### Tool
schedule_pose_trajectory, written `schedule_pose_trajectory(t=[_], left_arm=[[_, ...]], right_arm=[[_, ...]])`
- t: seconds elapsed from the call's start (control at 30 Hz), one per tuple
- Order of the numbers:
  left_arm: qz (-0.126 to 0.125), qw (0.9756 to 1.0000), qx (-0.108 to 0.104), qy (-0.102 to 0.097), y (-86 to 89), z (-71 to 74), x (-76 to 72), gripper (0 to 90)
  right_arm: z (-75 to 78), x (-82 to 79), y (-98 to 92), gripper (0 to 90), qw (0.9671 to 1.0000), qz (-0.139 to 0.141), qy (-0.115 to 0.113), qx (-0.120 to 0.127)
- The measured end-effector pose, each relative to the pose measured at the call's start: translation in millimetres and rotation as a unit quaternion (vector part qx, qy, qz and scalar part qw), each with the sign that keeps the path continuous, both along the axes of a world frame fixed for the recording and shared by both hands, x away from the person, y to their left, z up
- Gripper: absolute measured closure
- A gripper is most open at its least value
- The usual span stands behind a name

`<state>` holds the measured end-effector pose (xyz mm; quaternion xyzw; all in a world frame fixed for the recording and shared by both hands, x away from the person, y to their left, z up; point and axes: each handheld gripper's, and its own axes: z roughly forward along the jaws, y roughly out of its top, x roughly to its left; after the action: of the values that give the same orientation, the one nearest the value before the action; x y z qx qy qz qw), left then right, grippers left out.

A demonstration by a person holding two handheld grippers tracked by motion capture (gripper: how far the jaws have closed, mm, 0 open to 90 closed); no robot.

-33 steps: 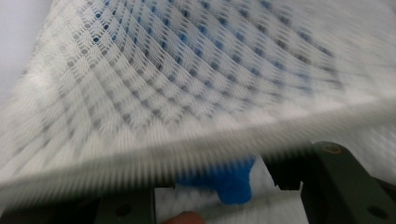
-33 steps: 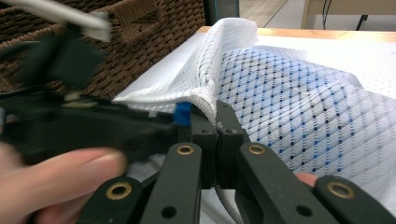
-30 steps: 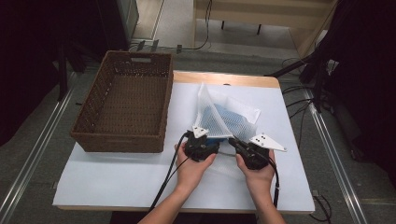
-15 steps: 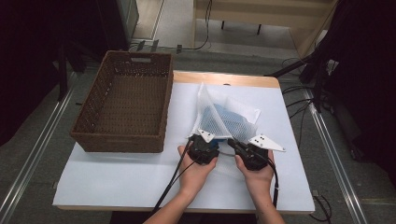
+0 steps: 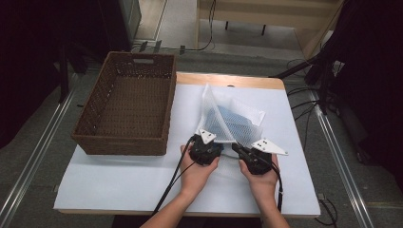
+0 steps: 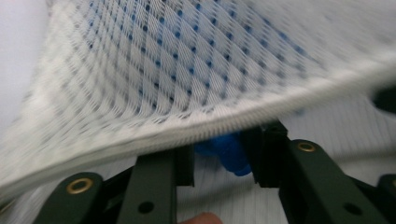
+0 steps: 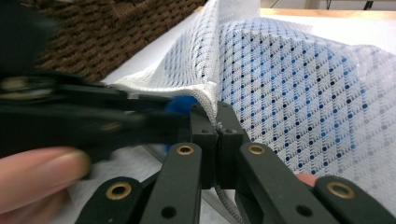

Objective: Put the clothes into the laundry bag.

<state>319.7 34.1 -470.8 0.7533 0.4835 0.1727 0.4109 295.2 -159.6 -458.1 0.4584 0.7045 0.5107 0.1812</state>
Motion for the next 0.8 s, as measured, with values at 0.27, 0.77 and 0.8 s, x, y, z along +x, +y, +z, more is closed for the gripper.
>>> schedule_pose_trajectory(t=[0.27,0.77,0.8], left_arm=[[-0.005,0.9985,-0.027,-0.047,48.2,27.3,-34.3,57.6],[0.074,0.9969,-0.014,-0.024,65.5,9.5,-10.8,52.7],[0.076,0.9969,-0.009,-0.015,65.7,6.1,-10.2,52.4]], right_arm=[[1.3,-4.8,-5.8,71.1,0.9993,0.026,-0.002,0.027],[-5.0,-24.5,-73.1,57.1,0.9967,-0.070,0.022,0.036],[-7.7,-22.2,-76.8,56.4,0.9952,-0.087,0.028,0.037]])
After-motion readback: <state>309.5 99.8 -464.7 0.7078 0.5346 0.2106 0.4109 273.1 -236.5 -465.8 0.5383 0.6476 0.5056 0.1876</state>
